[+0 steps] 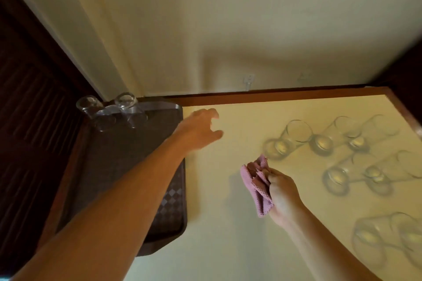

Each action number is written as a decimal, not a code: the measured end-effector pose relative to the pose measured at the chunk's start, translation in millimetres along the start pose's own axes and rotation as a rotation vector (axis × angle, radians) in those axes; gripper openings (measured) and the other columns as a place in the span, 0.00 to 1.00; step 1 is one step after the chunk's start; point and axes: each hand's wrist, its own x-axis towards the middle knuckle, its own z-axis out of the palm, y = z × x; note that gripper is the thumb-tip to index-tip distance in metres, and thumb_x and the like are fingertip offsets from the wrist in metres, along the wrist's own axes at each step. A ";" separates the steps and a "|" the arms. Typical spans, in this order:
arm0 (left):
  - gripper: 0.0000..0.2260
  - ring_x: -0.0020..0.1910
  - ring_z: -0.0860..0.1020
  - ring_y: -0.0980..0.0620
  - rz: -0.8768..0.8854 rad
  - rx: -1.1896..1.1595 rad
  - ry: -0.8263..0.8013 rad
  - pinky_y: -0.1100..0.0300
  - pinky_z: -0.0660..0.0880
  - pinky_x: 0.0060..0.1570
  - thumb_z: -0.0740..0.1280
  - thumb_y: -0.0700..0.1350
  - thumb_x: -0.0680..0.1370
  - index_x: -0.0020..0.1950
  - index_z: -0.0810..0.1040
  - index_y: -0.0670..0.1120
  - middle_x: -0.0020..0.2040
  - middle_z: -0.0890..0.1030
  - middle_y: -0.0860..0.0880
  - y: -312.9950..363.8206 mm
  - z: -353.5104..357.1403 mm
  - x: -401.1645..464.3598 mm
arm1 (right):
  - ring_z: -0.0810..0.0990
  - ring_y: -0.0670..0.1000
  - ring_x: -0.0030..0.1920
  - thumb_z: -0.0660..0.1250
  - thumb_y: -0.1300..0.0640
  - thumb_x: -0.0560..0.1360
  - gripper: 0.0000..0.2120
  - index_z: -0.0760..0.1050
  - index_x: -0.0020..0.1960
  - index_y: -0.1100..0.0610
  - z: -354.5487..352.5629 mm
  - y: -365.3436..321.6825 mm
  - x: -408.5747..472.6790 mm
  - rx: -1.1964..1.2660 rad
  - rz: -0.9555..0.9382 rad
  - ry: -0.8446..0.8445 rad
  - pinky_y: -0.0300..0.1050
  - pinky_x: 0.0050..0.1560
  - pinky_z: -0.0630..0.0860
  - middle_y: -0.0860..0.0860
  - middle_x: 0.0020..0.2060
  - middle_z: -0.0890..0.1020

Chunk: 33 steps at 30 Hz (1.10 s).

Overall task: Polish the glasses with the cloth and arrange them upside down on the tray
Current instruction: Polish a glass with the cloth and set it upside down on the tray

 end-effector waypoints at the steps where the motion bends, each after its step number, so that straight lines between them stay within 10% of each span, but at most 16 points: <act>1: 0.25 0.69 0.74 0.45 0.023 -0.122 -0.044 0.51 0.73 0.67 0.72 0.55 0.80 0.75 0.71 0.51 0.70 0.76 0.48 23.5 19.0 0.9 | 0.86 0.49 0.37 0.59 0.68 0.81 0.12 0.81 0.50 0.63 -14.4 -5.6 -2.0 0.038 0.013 0.017 0.40 0.43 0.76 0.54 0.38 0.86; 7: 0.50 0.79 0.65 0.44 -0.028 -0.594 0.035 0.47 0.70 0.72 0.84 0.51 0.69 0.84 0.56 0.57 0.82 0.65 0.49 122.1 119.4 26.7 | 0.87 0.47 0.35 0.58 0.66 0.83 0.12 0.79 0.46 0.63 -87.4 -33.7 -0.4 0.188 -0.019 0.069 0.38 0.44 0.82 0.54 0.34 0.85; 14: 0.33 0.68 0.74 0.49 -0.091 -0.862 0.200 0.58 0.74 0.61 0.81 0.47 0.73 0.75 0.71 0.50 0.70 0.77 0.50 163.5 183.8 45.7 | 0.88 0.58 0.51 0.57 0.67 0.84 0.13 0.81 0.51 0.63 -131.1 -47.4 5.5 0.203 -0.218 0.171 0.55 0.57 0.81 0.58 0.45 0.88; 21: 0.14 0.46 0.78 0.46 -0.335 -1.347 0.071 0.53 0.74 0.46 0.66 0.54 0.82 0.59 0.79 0.45 0.48 0.79 0.46 217.8 154.0 -11.9 | 0.86 0.47 0.55 0.57 0.59 0.86 0.16 0.75 0.71 0.56 -136.8 -73.1 -21.8 0.070 -0.602 0.114 0.39 0.42 0.84 0.52 0.60 0.84; 24: 0.20 0.42 0.78 0.44 -0.225 -1.402 -0.023 0.49 0.73 0.46 0.59 0.56 0.80 0.46 0.79 0.40 0.40 0.80 0.43 243.9 130.0 -56.1 | 0.81 0.46 0.63 0.58 0.54 0.85 0.21 0.66 0.78 0.50 -122.6 -81.5 -33.1 -0.236 -0.869 -0.009 0.52 0.61 0.82 0.47 0.65 0.80; 27: 0.31 0.46 0.82 0.42 -0.127 -1.439 0.079 0.47 0.78 0.50 0.60 0.66 0.78 0.55 0.82 0.37 0.46 0.82 0.39 250.7 103.6 -79.5 | 0.73 0.46 0.73 0.57 0.50 0.84 0.24 0.61 0.80 0.49 -105.4 -72.9 -59.1 -0.313 -1.027 -0.121 0.58 0.70 0.75 0.41 0.74 0.71; 30: 0.22 0.38 0.81 0.50 -0.053 -1.489 0.167 0.56 0.78 0.40 0.61 0.63 0.83 0.46 0.80 0.45 0.40 0.79 0.46 250.9 70.1 -97.3 | 0.60 0.50 0.81 0.53 0.48 0.86 0.24 0.61 0.79 0.56 -104.1 -59.1 -96.0 -0.569 -1.302 -0.259 0.58 0.77 0.65 0.51 0.80 0.63; 33: 0.24 0.46 0.87 0.53 -0.073 -1.466 0.125 0.55 0.84 0.45 0.54 0.61 0.87 0.54 0.84 0.47 0.49 0.87 0.45 266.2 55.0 -130.0 | 0.72 0.50 0.72 0.54 0.50 0.86 0.24 0.63 0.79 0.56 -100.8 -106.6 -99.4 -0.518 -1.307 -0.310 0.49 0.69 0.74 0.53 0.73 0.72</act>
